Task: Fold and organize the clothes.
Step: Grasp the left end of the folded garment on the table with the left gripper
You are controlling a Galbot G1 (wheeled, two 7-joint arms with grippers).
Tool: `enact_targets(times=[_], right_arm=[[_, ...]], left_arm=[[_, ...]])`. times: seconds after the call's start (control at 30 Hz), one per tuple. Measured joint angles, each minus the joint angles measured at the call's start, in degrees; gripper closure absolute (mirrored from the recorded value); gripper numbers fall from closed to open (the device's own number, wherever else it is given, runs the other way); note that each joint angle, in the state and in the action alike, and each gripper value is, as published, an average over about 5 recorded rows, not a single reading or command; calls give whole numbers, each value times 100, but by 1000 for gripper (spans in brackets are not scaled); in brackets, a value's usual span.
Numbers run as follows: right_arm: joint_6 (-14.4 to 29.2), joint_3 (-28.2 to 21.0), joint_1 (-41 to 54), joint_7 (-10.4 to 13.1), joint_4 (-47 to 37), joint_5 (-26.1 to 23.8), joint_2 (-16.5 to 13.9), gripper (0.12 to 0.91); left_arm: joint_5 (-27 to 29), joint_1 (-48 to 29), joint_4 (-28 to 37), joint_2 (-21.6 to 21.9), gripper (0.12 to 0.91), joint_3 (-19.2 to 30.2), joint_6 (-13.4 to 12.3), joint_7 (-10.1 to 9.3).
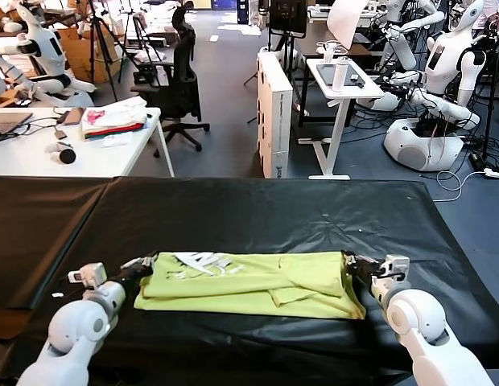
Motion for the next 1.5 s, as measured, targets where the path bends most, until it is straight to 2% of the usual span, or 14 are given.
enact_targets(times=[0.1,0.2,0.3,0.37,0.5,0.53,0.67,0.77,0.83,1.0,1.1,1.17,1.3,1.5], right_arm=[[48,-13,-3,-11,-23,-15,59,886],[165,-20,-23,-117,-12,2,88,871],[371,-19,-62,-297,16,7,89,756],[540,-9,-99,-397,43,-10,68,644],[944,59,-215,-570,175,-29,-51,416],[1048,82,-253,-612,226,-31,-95,341],[1572,195,-471,-859,515,-83,-351,156],[2101,319,-736,-1113,759,-209,-618,123],[2564,413,-967,-1328,873,-315,-791,120],[3890,714,-1700,-1938,1096,-559,-1001,118],[4418,975,-2191,-2280,1220,-592,-967,118],[4658,1149,-2491,-2461,1279,-599,-909,118],[4894,1415,-2917,-2640,1356,-583,-834,118],[4975,1546,-3123,-2689,1376,-567,-826,118]], left_arm=[[5,-33,48,11,881,-26,-57,-7],[47,-37,89,11,881,-26,-138,22],[169,-22,109,-3,877,-4,-271,93],[273,-8,120,-8,835,22,-393,144],[381,2,158,27,624,42,-639,147],[376,8,164,51,548,33,-682,134],[156,75,134,206,301,-52,-644,68],[-233,192,31,458,167,-169,-382,26],[-627,308,-80,720,134,-273,-113,88],[-1895,650,-275,1457,124,-570,577,356],[-2481,806,-304,1766,123,-705,991,482],[-2657,851,-323,1872,123,-741,1182,543],[-2723,860,-306,1973,123,-715,1259,608],[-2792,826,-144,1992,123,-646,1259,680]])
